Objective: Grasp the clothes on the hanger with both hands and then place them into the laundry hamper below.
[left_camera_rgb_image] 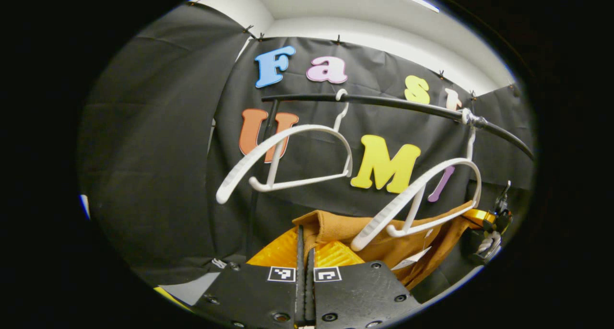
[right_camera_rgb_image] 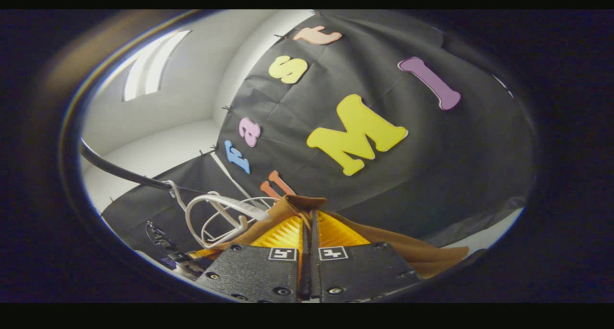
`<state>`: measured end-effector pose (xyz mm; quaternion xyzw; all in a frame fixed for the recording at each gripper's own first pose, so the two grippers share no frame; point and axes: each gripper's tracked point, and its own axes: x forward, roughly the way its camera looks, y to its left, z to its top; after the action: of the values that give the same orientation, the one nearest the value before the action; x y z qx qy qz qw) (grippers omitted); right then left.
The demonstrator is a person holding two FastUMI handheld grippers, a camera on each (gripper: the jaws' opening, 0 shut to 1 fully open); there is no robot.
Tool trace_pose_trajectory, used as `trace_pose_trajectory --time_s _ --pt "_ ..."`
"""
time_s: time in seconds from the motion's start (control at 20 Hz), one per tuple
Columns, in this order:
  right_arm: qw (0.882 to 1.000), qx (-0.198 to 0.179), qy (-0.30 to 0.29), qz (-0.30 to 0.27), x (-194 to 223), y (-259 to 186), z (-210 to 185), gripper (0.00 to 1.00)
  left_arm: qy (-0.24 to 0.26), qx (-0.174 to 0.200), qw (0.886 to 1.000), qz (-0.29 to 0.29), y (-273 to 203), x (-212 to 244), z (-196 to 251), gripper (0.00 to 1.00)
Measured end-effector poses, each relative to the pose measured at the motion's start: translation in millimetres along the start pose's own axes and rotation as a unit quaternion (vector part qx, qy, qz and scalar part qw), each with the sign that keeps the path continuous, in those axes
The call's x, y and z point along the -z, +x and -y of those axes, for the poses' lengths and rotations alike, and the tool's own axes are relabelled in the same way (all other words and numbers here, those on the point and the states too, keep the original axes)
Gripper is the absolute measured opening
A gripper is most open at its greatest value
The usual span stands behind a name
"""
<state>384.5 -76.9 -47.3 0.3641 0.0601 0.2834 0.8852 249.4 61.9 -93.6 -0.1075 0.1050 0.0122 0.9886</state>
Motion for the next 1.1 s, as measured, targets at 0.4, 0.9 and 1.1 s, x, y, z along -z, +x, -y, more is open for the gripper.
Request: trace_pose_trajectory --time_s 0.4,0.9,1.1 --pt "0.998 0.035 -0.001 -0.052 59 -24 12 0.03 0.019 -0.020 0.998 -0.059 -27 53 -8 0.00" --pt "0.995 0.006 -0.019 -0.099 129 -49 -58 0.03 0.076 0.024 0.994 -0.074 -56 69 46 0.00" --pt "0.992 -0.021 -0.042 -0.121 150 -52 -108 0.03 0.089 0.069 0.991 -0.071 -67 66 92 0.00"
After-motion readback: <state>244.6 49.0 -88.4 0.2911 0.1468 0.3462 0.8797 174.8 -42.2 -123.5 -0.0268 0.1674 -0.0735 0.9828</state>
